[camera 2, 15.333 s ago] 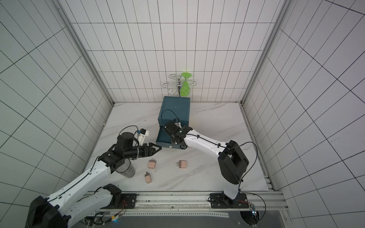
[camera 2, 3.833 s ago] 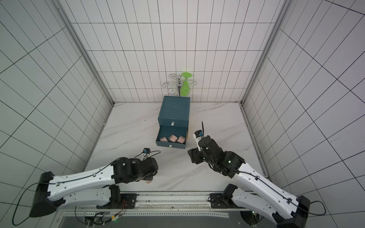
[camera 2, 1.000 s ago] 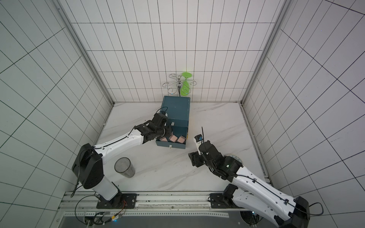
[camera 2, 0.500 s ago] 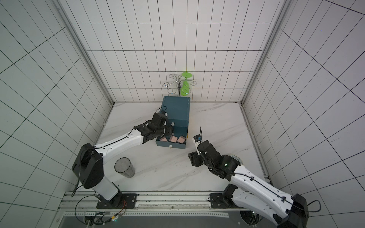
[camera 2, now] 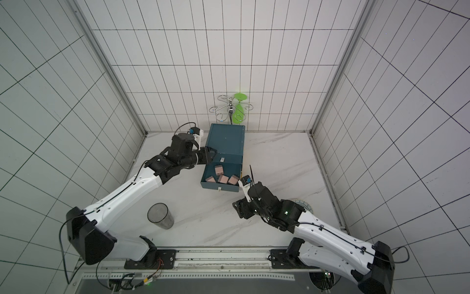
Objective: Place the plugs into the drawer by color
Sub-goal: Close the drawer in the storage box.
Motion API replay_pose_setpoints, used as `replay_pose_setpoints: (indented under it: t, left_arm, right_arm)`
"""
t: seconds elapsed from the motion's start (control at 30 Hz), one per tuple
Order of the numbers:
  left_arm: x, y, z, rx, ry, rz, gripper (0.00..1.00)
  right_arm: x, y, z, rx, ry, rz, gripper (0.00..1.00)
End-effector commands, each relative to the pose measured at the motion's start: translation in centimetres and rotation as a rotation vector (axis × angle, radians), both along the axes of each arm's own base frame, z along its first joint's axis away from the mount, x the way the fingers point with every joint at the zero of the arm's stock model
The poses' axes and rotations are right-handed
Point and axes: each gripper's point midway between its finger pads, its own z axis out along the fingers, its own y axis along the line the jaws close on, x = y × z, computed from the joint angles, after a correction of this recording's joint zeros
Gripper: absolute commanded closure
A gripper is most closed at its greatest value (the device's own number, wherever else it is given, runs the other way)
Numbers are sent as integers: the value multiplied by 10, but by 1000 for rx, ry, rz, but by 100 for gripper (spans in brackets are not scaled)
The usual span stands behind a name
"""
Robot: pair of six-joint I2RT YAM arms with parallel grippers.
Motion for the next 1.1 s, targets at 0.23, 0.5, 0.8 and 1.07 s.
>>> replay_pose_setpoints:
  t: [0.23,0.5,0.8,1.07]
  left_arm:
    - [84,29,-36,52,87,7,40]
    - [84,17,-87,77,247,-57,51]
    - [68,21,-129,121,364,-63,68]
    - [57,18,-124,85,365,-83,70]
  right_arm:
    - [21,82,-2,-2,-21,168,32]
    - [61,86,-31,-119,-62,82,33]
    - [115,86,-27,-251,-268,-65,32]
    - [170,99,-30,-390,-418,-190,31]
